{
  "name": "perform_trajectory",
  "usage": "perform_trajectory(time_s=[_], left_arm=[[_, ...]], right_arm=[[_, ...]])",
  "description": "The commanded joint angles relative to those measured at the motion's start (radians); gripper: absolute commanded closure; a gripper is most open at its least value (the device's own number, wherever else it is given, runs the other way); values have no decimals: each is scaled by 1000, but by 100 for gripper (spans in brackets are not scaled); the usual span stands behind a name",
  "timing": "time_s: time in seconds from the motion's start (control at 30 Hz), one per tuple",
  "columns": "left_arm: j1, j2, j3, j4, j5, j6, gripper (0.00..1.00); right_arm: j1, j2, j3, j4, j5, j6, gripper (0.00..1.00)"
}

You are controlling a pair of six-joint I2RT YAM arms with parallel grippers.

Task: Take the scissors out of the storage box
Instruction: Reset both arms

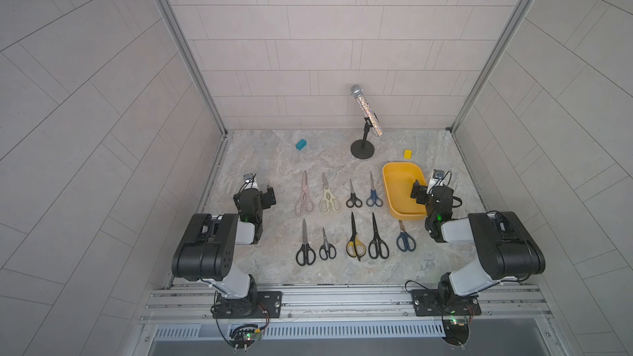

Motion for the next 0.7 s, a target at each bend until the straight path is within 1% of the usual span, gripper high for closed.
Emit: perform_trajectory(time_s=[0.0, 0.07, 0.13, 0.3, 0.5, 0.67], left_arm=[[-1, -9, 17, 36, -30, 11, 0], [-2, 2, 12, 63, -30, 13, 0], [-2, -7, 9, 56, -34, 11, 0], [-1, -2, -1, 80, -45, 10, 0], [-2, -1, 4, 72, -55, 7, 0], [-14, 1, 28, 29, -80, 10, 0]], right_arm=[[6, 7, -18, 22, 5, -13, 0], [6, -4, -2, -24, -5, -14, 0], [16, 14, 3, -4, 12, -28, 0], [17, 7, 16, -41, 1, -30, 0], [14, 16, 21, -36, -8, -28, 0], [10, 13, 21, -43, -16, -28, 0]])
